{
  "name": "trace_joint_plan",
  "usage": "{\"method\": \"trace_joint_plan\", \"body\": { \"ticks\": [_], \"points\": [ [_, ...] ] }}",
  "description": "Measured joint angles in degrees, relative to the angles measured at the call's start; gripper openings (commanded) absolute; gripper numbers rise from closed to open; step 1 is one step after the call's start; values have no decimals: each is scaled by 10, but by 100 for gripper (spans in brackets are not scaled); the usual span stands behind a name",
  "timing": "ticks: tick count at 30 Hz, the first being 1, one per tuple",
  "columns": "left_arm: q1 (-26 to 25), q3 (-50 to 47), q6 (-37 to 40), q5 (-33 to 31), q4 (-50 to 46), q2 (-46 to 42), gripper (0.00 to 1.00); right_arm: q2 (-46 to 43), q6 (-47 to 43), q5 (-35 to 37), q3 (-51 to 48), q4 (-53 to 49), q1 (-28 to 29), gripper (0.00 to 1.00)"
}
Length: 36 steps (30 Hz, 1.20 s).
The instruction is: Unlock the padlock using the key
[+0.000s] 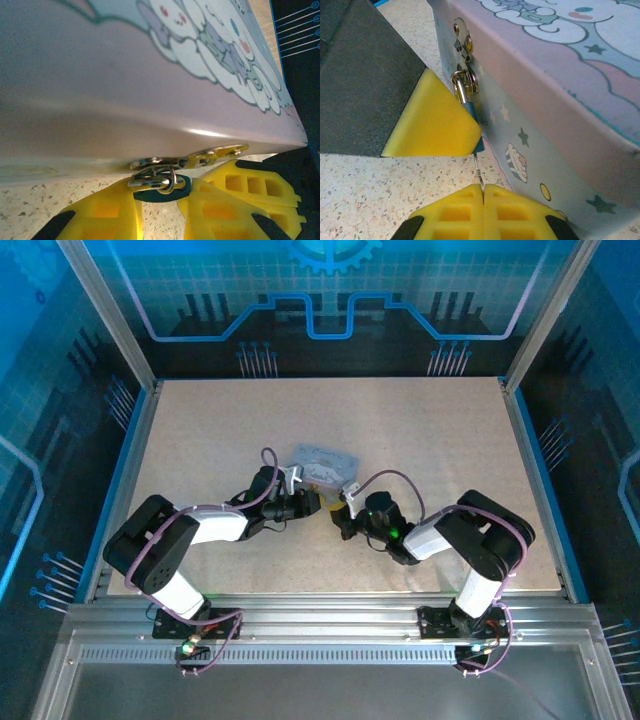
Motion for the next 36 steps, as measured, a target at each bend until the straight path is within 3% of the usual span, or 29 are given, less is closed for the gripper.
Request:
{"method": "trace_joint_plan", "body": {
  "ticks": [15,36],
  "points": [
    [-3,2,-1,-4,0,-4,19,7,7,-6,4,9,-3,2],
    [-7,6,-14,-9,0,-10,20,7,32,-74,26,-6,-35,2]
  ]
}}
